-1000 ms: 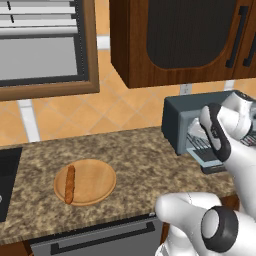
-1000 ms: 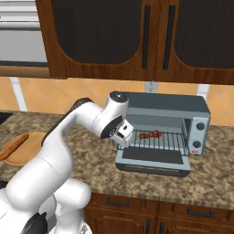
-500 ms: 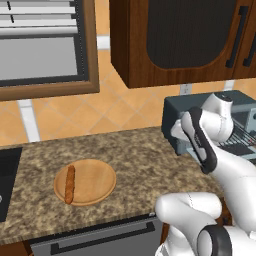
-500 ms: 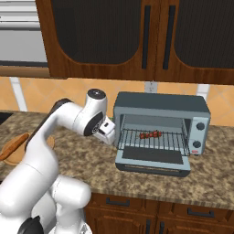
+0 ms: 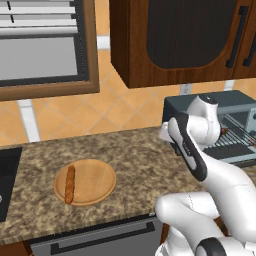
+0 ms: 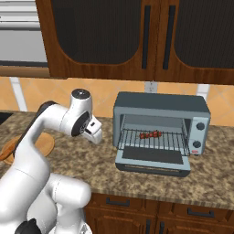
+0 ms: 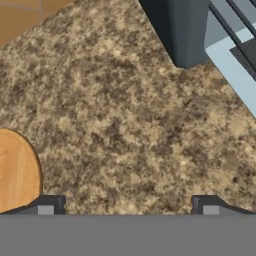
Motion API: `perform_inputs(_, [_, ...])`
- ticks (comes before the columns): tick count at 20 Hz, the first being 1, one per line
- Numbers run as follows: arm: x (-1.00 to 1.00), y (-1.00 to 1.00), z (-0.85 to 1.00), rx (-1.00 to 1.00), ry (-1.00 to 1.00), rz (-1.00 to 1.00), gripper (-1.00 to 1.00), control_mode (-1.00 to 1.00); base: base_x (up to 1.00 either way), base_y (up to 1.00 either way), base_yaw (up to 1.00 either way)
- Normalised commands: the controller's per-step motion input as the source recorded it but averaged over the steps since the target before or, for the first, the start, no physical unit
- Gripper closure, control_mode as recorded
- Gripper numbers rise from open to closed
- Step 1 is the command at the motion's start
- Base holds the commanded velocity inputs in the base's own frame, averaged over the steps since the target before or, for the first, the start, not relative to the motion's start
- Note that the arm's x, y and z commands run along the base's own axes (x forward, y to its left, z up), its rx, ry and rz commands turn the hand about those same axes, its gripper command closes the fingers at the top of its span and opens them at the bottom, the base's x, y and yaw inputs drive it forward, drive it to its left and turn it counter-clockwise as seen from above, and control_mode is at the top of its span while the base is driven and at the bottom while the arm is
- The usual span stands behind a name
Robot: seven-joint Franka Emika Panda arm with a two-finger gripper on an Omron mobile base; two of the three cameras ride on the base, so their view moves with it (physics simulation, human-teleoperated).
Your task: Pick up the kebab skewer and baguette bread, and place them inside the toaster oven. Close the toaster oven door and start by setting the timer.
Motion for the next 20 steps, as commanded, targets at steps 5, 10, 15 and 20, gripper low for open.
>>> perform_inputs(5, [0.02, 0.29, 0.00, 0.00, 0.00, 0.00, -1.00, -1.00, 0.00, 0.00, 0.00])
perform_inputs(10, [0.01, 0.41, 0.00, 0.00, 0.00, 0.00, -1.00, -1.00, 0.00, 0.00, 0.00])
perform_inputs(15, [0.00, 0.52, 0.00, -0.01, 0.00, 0.00, -1.00, -1.00, 0.00, 0.00, 0.00])
perform_inputs(20, [0.00, 0.55, 0.00, 0.00, 0.00, 0.00, -1.00, -1.00, 0.00, 0.00, 0.00])
